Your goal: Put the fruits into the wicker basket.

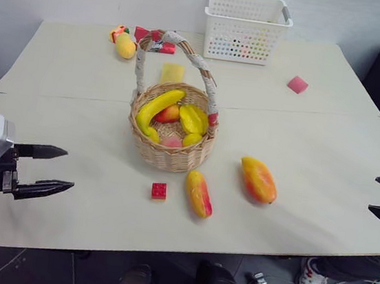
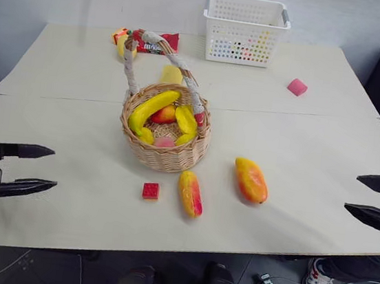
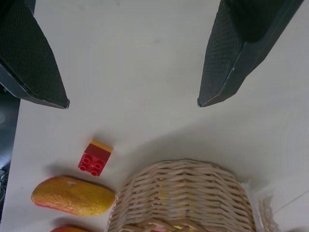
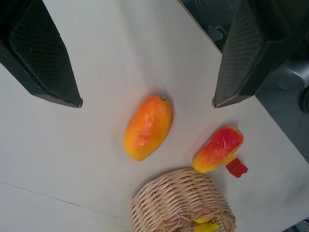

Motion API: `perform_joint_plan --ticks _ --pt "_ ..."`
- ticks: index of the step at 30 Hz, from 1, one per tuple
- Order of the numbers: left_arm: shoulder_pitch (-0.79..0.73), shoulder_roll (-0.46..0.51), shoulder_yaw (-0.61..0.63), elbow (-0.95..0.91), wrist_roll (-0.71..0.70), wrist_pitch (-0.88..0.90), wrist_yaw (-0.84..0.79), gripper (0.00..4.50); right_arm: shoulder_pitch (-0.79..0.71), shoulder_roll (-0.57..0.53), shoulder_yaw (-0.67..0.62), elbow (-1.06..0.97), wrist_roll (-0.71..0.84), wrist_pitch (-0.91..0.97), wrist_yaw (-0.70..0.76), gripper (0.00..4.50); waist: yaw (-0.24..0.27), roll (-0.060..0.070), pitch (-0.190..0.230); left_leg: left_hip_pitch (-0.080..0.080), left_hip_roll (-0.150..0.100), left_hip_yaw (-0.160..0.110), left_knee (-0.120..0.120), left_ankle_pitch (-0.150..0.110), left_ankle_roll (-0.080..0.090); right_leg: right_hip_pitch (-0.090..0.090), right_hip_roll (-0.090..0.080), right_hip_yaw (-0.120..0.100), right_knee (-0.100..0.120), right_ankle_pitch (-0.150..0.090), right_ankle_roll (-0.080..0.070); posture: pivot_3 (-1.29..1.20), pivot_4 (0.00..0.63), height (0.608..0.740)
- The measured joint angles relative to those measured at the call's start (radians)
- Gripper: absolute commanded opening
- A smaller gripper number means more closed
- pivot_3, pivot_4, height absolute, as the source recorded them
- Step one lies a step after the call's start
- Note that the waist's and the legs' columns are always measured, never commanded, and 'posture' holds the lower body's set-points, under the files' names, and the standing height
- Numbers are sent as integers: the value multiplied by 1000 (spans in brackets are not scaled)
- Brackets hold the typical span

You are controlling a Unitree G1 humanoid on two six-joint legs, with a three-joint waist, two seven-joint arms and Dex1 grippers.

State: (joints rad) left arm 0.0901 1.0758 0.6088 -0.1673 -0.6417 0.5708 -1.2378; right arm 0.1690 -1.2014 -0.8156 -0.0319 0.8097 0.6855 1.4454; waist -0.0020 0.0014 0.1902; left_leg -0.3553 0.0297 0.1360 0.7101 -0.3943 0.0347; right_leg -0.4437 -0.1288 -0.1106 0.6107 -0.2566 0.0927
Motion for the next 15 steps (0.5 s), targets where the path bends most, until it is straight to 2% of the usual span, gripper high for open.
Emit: perform_joint_plan --ticks 15 --pt "-20 -34 -11 -20 8 -2 65 4473 -42 27 72 -3 -84 -32 -30 4500 -1 0 0 2 0 6 0 0 0 -1 1 1 2 0 1 0 150 740"
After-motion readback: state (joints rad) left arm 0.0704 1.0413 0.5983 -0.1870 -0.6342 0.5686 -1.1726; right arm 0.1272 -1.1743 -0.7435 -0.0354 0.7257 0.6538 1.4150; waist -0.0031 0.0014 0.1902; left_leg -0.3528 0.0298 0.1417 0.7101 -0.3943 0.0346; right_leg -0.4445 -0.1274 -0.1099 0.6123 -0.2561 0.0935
